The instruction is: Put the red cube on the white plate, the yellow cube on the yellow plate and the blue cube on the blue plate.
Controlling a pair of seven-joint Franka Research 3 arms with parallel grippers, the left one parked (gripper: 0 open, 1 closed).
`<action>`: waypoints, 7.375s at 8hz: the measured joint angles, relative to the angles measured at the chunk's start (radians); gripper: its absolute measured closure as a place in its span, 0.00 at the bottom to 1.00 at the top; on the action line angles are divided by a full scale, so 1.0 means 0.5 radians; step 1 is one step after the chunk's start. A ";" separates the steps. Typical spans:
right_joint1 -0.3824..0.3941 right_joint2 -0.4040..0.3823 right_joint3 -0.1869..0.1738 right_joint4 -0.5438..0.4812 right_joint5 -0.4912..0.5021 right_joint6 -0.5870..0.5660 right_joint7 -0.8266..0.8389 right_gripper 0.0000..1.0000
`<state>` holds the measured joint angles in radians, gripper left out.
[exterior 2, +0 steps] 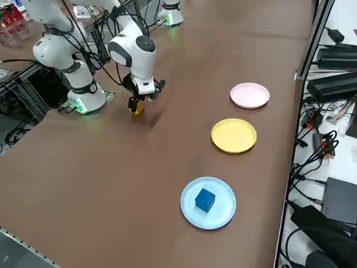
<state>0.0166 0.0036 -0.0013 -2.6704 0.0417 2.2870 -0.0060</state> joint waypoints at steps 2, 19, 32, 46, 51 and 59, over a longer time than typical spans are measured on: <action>0.111 0.042 0.002 -0.023 0.001 0.046 0.142 0.00; 0.059 0.311 -0.050 1.232 0.014 -0.715 0.166 0.32; -0.036 1.867 0.003 2.973 0.012 -0.328 0.084 0.32; 0.054 0.959 0.005 3.011 0.068 -1.902 0.163 0.00; 0.182 0.109 0.022 1.560 0.073 -1.193 0.137 0.00; 0.615 0.018 0.032 0.482 0.076 -0.588 0.110 0.00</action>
<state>0.3242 0.0125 0.0149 -2.4296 0.0796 1.9929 0.0488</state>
